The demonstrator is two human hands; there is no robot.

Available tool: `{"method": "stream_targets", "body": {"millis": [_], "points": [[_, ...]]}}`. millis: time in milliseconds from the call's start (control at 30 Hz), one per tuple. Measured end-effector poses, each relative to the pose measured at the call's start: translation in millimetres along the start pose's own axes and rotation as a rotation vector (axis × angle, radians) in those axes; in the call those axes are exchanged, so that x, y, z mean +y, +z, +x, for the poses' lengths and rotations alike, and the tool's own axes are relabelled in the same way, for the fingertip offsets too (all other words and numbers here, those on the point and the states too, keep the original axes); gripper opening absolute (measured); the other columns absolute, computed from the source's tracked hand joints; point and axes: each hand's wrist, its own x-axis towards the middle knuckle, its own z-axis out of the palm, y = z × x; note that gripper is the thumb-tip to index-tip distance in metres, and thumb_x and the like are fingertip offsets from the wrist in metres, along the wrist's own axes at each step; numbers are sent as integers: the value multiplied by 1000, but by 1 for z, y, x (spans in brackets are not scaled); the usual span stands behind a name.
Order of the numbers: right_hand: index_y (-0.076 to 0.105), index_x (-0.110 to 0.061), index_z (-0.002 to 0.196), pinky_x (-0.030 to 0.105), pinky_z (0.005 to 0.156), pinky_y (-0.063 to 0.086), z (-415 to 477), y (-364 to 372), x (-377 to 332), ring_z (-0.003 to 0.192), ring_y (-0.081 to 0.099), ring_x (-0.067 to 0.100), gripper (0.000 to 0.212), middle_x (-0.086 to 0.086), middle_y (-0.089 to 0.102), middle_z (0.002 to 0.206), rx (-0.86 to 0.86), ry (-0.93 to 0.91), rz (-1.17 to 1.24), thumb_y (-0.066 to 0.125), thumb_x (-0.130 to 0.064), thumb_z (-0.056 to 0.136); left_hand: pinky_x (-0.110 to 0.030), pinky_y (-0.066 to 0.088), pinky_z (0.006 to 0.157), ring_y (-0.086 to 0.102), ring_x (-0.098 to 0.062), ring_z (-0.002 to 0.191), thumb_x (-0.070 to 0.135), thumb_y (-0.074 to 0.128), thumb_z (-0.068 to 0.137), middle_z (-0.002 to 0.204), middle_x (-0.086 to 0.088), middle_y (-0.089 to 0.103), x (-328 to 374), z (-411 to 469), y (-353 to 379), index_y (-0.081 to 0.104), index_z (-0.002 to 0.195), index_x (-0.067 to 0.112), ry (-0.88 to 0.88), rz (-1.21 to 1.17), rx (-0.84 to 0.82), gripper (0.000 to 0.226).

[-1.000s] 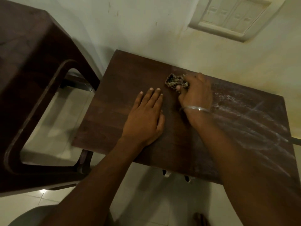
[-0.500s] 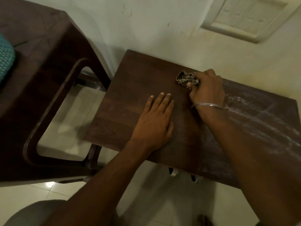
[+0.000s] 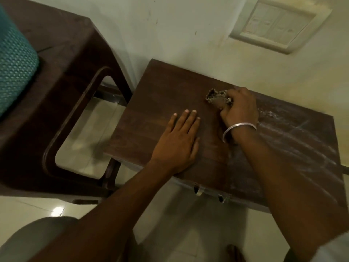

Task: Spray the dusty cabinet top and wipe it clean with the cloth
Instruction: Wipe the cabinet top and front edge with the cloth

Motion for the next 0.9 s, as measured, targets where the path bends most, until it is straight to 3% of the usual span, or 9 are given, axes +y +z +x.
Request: {"method": "stream_targets", "body": {"millis": [200,433,633,800,900], "points": [[63,-17,117,42,86,42,28,-1,-4,111,47,41,30,17,52,121,-67,112,-8,61,-25,88,-47,7,126,11,-25,155,42,19,101,166,-11,19,2,-2,1,27,157,9,-5,26,-28,65],[67,-22,110,34,71,39,-64,-17,-4,103,49,35,27,7,55,113,-38,36,26,67,-18,83,-49,7,125,7,-24,155,46,15,101,166,-11,16,4,0,4,23,158,9,-8,46,-38,68],[64,-20,118,38,82,44,-38,-18,-3,111,47,36,32,10,54,120,-90,103,21,65,-21,86,-51,8,125,8,-27,155,46,14,102,166,-13,15,10,-4,5,22,157,7,-23,72,-58,69],[66,-21,112,39,83,44,-87,-27,-12,105,48,33,30,8,55,114,-53,142,53,65,-13,83,-51,13,124,15,-29,154,44,17,101,164,-13,23,16,-16,2,29,155,6,-11,56,-30,67],[66,-25,107,32,77,43,-128,-31,-12,102,48,27,30,1,56,110,-31,131,49,69,-12,79,-50,18,123,22,-30,152,39,23,101,161,-13,31,21,-26,4,37,152,7,-4,42,6,62]]}}
